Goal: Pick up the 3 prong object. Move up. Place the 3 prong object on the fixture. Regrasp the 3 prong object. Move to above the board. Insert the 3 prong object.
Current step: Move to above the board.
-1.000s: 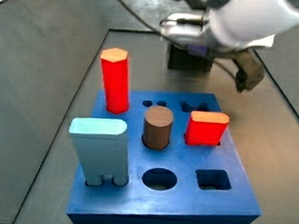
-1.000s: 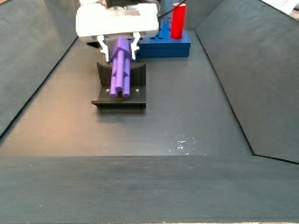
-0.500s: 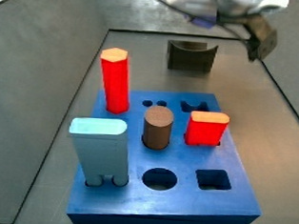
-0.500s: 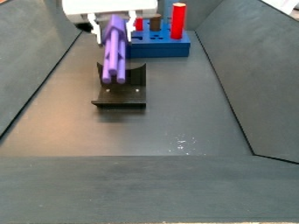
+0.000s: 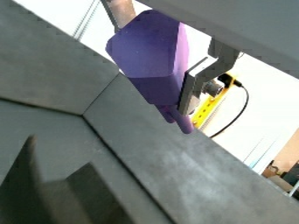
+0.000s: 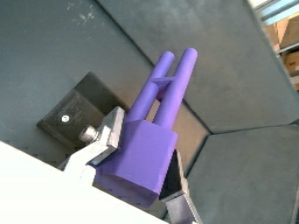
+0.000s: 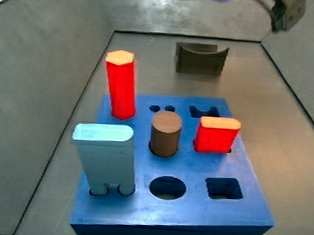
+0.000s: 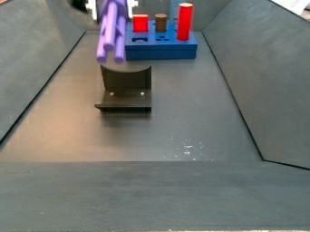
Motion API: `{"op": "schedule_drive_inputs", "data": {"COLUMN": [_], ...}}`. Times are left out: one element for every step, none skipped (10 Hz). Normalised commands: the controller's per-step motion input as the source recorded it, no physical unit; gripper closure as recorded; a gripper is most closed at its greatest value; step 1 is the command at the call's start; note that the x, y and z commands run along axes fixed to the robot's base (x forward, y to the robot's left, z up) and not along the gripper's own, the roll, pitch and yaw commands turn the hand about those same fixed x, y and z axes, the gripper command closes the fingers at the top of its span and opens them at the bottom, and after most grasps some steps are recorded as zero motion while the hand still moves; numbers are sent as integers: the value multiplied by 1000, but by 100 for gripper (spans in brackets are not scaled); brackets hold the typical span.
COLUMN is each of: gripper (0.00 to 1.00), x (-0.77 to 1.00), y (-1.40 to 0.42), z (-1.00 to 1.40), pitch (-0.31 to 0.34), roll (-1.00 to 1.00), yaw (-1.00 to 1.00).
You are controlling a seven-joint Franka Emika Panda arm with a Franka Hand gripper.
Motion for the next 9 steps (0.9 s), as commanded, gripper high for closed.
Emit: {"op": "schedule_drive_inputs", "data": {"gripper": [100, 100, 100, 100, 100, 100, 100, 100, 100], "x": [-49, -59, -72, -69, -54, -46, -35, -511, -506], "y": [112, 100, 81, 64, 39, 24, 8, -1000, -1000], "z": [1000, 1000, 1000, 907, 677, 501, 268, 288, 257], "pitch": [6, 15, 23, 28, 33, 44, 60, -41, -47], "roll": [-65, -62, -58, -58, -58, -57, -55, -1000, -1000], "yaw": [-38, -35, -28, -25, -16, -12, -3, -102, -99]}}
